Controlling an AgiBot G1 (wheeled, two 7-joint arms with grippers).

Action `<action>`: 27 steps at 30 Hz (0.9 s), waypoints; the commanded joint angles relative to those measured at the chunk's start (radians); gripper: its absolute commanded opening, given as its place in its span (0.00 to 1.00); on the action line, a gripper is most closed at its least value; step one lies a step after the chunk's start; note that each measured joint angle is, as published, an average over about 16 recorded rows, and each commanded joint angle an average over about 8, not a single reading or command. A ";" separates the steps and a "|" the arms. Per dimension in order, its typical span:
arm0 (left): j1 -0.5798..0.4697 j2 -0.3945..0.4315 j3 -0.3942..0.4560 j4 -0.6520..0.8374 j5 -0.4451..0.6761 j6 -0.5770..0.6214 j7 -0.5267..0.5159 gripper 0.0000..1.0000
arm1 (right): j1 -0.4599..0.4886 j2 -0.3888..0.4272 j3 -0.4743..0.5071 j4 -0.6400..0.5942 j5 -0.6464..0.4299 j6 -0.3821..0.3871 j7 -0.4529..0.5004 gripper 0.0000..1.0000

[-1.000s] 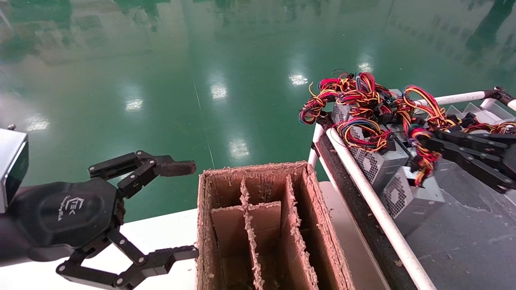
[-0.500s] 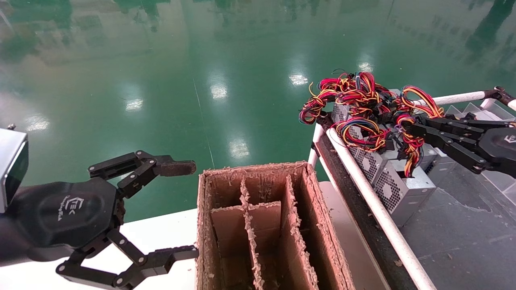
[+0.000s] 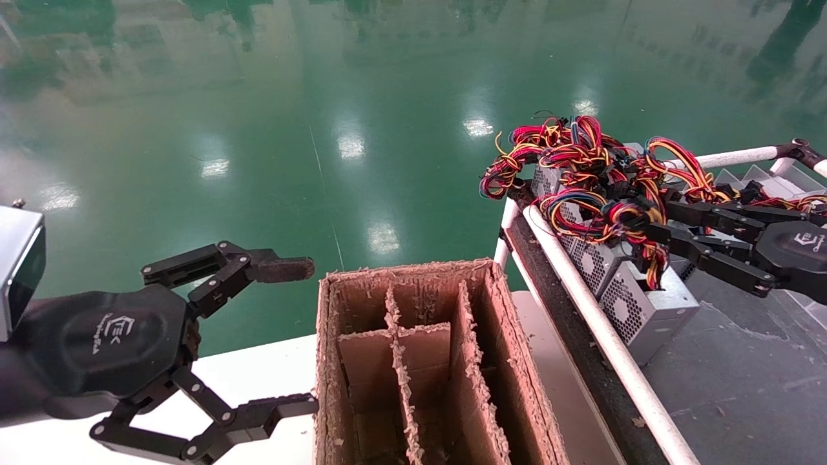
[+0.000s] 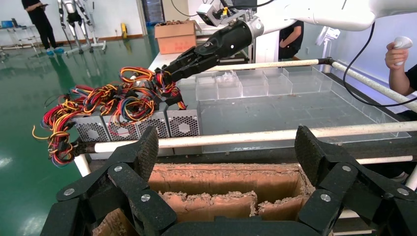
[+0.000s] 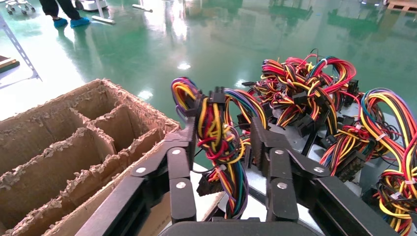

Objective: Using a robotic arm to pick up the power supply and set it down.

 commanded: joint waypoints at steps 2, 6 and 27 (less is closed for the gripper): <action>0.000 0.000 0.000 0.000 0.000 0.000 0.000 1.00 | 0.002 -0.002 -0.001 -0.006 0.000 -0.004 0.002 1.00; 0.000 0.000 0.000 0.000 0.000 0.000 0.000 1.00 | 0.012 -0.005 0.003 -0.008 0.011 -0.018 0.009 1.00; 0.000 0.000 0.000 0.000 0.000 0.000 0.000 1.00 | 0.073 -0.043 0.037 -0.020 0.063 -0.099 0.040 1.00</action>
